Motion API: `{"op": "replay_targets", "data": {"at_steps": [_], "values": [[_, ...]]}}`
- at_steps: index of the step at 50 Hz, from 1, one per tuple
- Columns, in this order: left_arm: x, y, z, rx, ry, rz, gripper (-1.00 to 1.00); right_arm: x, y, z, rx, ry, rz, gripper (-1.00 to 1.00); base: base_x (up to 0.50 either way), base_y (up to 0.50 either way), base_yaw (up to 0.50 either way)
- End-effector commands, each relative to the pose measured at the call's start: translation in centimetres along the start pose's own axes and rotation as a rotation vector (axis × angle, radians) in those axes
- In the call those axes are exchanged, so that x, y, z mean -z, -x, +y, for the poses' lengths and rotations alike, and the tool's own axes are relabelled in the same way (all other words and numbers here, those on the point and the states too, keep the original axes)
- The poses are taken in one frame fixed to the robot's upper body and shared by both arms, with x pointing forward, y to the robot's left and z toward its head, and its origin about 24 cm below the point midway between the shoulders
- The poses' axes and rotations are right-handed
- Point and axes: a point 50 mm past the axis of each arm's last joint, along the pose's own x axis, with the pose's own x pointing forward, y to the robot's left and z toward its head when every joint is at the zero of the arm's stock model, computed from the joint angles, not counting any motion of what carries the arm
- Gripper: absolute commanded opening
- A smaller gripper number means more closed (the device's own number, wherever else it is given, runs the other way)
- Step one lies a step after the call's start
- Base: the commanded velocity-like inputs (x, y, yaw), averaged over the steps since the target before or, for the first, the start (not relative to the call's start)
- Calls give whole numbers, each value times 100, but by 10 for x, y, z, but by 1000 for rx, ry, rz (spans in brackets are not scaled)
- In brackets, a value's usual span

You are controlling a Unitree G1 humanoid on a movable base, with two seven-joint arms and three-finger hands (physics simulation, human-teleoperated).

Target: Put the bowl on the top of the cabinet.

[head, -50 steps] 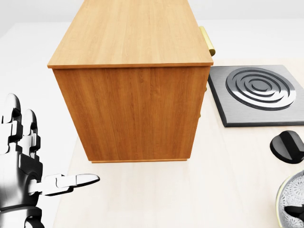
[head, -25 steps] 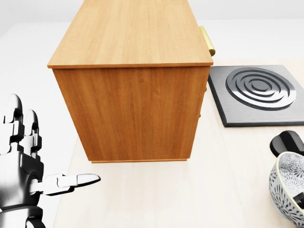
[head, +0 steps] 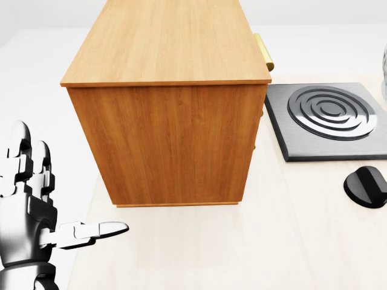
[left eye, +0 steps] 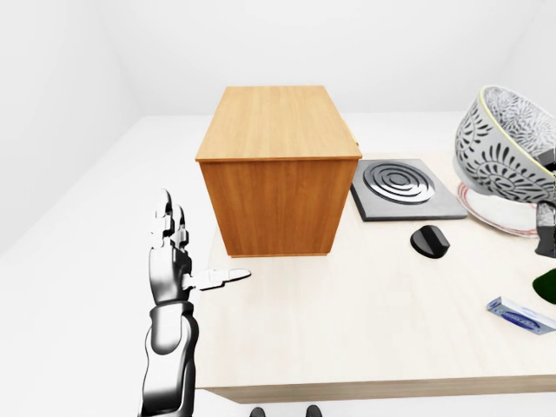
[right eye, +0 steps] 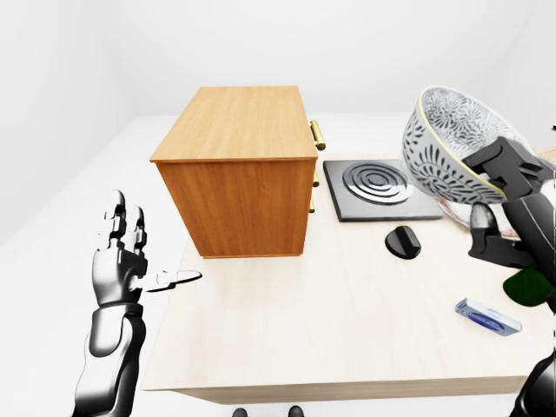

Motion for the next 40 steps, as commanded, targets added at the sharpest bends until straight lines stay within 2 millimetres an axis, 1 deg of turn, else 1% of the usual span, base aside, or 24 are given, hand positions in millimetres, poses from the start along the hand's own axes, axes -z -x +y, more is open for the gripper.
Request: {"op": "replay_targets", "data": {"at_steps": [1, 3, 4, 6, 7, 12, 13, 14, 16, 17, 18, 19, 21, 22, 23, 24, 27, 29, 31, 35, 36, 38, 39, 40], "values": [[2, 0, 0, 1, 0, 7, 100, -47, -21, -68, 181, 227, -221, -100, 0, 0, 0], [2, 0, 0, -1, 0, 8, 100, -49, -28, -74, 177, 245, -230, -100, 0, 0, 0], [1, -1, 0, -2, 0, 5, 100, -54, -35, -80, 178, 259, -254, -100, 0, 0, 0], [2, -1, 0, -2, -1, 7, 100, -58, -43, -86, 167, 273, -266, -100, 0, 0, 0], [2, 0, 0, 1, 0, 6, 100, -60, -50, -91, 161, 279, -272, -100, 0, 0, 0], [1, 0, 0, 1, 0, 6, 100, -60, -51, -92, 157, 281, -273, -100, 0, 0, 0], [3, 0, 0, 2, 1, 13, 100, -56, -85, -103, 97, 259, -231, -100, 0, 0, 0], [4, 0, -1, 4, 1, 15, 100, -55, -98, -105, 84, 237, -213, -100, 0, 0, 0], [4, 0, -1, 7, 2, 17, 100, -50, -115, -108, 76, 205, -164, -100, 0, 0, 0], [2, 0, -1, 5, 2, 11, 100, -47, -135, -113, 58, 167, -127, -100, 0, 0, 0], [3, 0, 0, 2, 1, 11, 100, -46, -149, -115, 42, 185, -116, -100, 0, 0, 0], [3, 0, 0, 2, 1, 14, 100, -46, -160, -116, 27, 200, -111, -100, 0, 0, 0], [2, 0, -1, 4, 1, 9, 100, -41, -182, -118, 31, 141, -52, -100, 0, 0, 0], [2, 0, -1, 4, 1, 8, 100, -39, -184, -119, 32, 131, -38, -100, 0, 0, 0], [3, 0, -1, 4, 2, 12, 100, -34, -201, -119, 55, 114, 41, -100, 0, 0, 0], [2, 0, -1, 4, 1, 10, 100, -31, -207, -119, 64, 107, 81, -100, 0, 0, 0], [2, 0, -1, 6, 2, 10, 100, -31, -221, -115, 101, 138, 165, -100, 0, 0, 0], [3, 0, -1, 7, 2, 14, 100, -32, -224, -113, 111, 150, 180, -100, 0, 0, 0], [2, 0, -1, 5, 2, 9, 100, -38, -228, -110, 130, 165, 179, -100, 0, 0, 0], [2, 0, -2, 7, 2, 9, 100, -41, -230, -108, 137, 162, 176, -100, 0, 0, 0], [3, 0, -2, 10, 4, 14, 100, -50, -235, -103, 164, 203, 159, -100, 0, 0, 0], [3, 0, -2, 11, 4, 12, 100, -56, -237, -100, 167, 233, 152, -100, 0, 0, 0], [3, 0, -2, 13, 4, 11, 100, -59, -239, -97, 181, 318, 152, -100, 0, 0, 0], [3, 0, -2, 14, 4, 12, 100, -62, -240, -95, 189, 366, 149, -100, 0, 0, 0]]}}
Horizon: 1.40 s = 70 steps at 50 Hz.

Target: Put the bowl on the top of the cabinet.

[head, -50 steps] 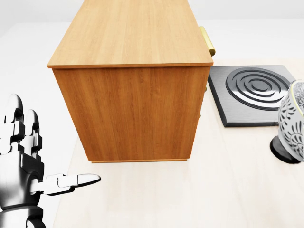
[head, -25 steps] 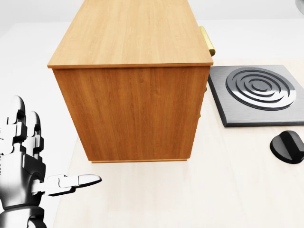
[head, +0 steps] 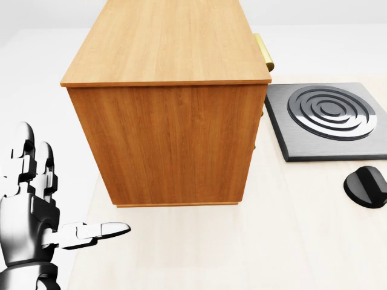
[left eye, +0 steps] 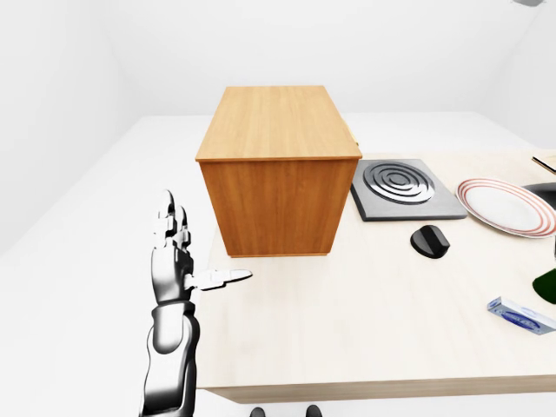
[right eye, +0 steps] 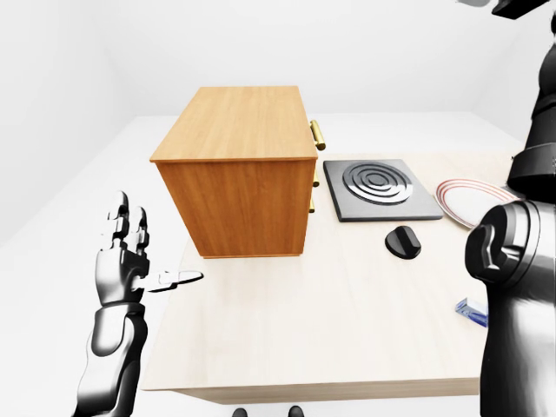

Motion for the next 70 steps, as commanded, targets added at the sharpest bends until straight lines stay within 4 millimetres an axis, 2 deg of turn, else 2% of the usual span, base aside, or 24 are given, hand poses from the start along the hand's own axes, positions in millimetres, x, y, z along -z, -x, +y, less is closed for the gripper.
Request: {"op": "replay_targets", "data": {"at_steps": [1, 10, 15, 16, 27, 54, 70], "values": [[0, 0, -1, 7, 1, 2, 100, -20, -19, 25, -25, 178, 56, -100, 0, 0, 0], [1, -1, -1, 13, 7, 2, 100, -78, -23, 48, -43, 275, -85, -100, 0, 0, 0], [1, 0, -1, 17, 8, 7, 100, -109, -23, 55, -45, 281, -160, -100, 0, 0, 0], [2, 1, -1, 17, 7, 11, 100, -121, -22, 57, -56, 256, -186, -100, 0, 0, 0], [1, 0, 1, 10, 9, 4, 100, -166, -15, 64, -54, 234, -297, -100, 0, 0, 0], [0, 2, -1, 20, 10, 4, 100, -211, -2, 83, -97, 158, -410, -100, 0, 0, 0], [0, 3, 0, 20, 11, 4, 100, -224, 9, 111, -150, 176, -458, -100, 0, 0, 0]]}}
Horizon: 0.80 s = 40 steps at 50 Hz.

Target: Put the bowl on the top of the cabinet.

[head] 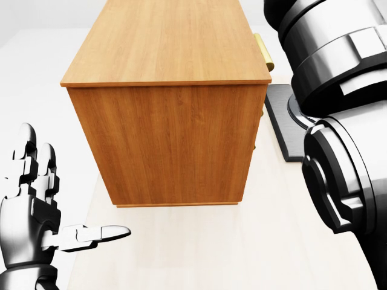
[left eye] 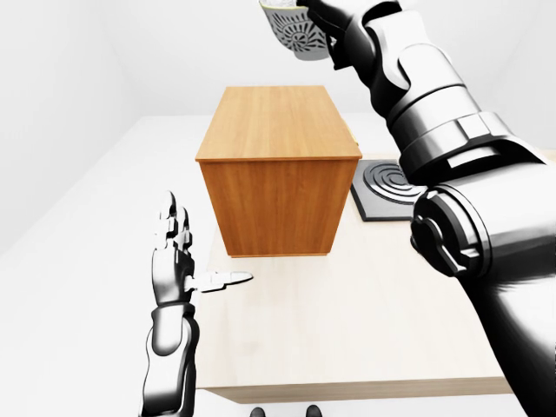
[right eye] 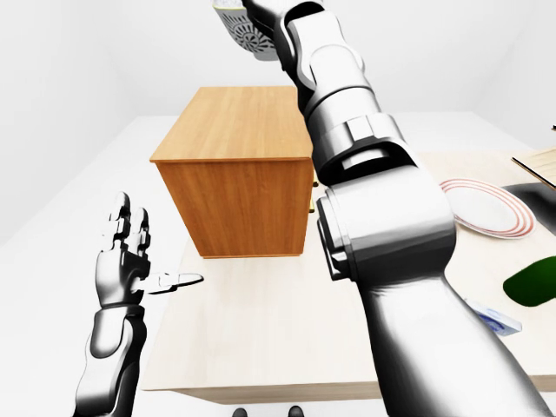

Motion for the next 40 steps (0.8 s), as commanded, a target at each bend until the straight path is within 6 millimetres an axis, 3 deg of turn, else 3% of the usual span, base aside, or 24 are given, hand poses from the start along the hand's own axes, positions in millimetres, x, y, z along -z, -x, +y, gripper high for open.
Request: {"op": "replay_targets", "data": {"at_steps": [1, 21, 40], "values": [[0, 1, 0, 0, 1, -1, 100, -14, 0, 8, 11, -28, -37, -100, 0, 0, 0], [-1, -1, 1, -10, -1, -8, 100, -20, 2, 40, -50, -12, -50, -100, 0, 0, 0], [0, -1, 1, -5, 0, -2, 100, -24, 4, 52, -72, -7, -60, -100, 0, 0, 0]]}}
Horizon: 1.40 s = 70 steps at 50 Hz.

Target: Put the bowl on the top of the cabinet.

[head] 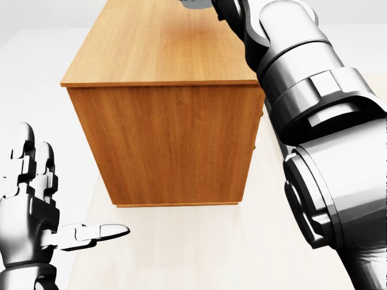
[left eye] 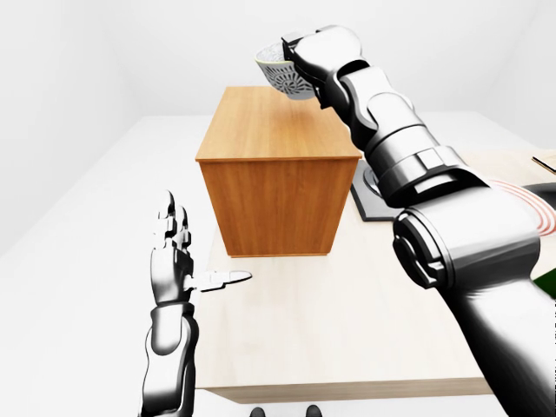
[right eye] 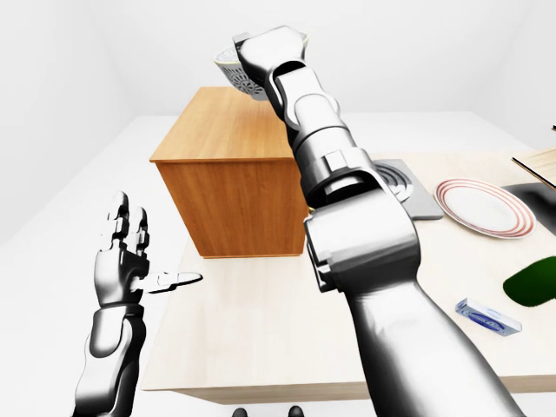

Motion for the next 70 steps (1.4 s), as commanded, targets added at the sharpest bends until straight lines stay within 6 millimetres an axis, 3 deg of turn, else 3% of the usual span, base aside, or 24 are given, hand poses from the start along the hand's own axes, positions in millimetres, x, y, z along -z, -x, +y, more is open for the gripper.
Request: {"op": "replay_targets", "data": {"at_steps": [1, 22, 35, 36, 37, 56, 62, 70], "values": [[-1, 0, -1, 3, 1, -2, 100, -5, 0, 1, 26, -29, -12, -100, 0, 0, 0], [-1, 1, -1, 11, 2, -3, 100, -22, 0, 10, 14, -22, -54, -100, 0, 0, 0], [0, 0, 0, 5, 1, 1, 100, -23, -1, 8, 13, -27, -55, -100, 0, 0, 0], [0, 0, 0, 6, 1, 1, 100, -22, -1, 8, 13, -30, -54, -67, 0, 0, 0], [0, 0, 0, 6, 1, 2, 100, -22, -1, 9, 4, -27, -54, 100, 0, 0, 0], [0, 1, -1, 9, 2, 1, 100, -7, -1, -3, 12, -21, -18, 100, 0, 0, 0], [0, 1, -1, 8, 2, 2, 100, 8, 0, -19, 27, -13, 18, 100, 0, 0, 0], [2, 0, -1, 4, 0, 10, 100, 51, 8, -55, 68, 17, 126, 100, 0, 0, 0]]}}
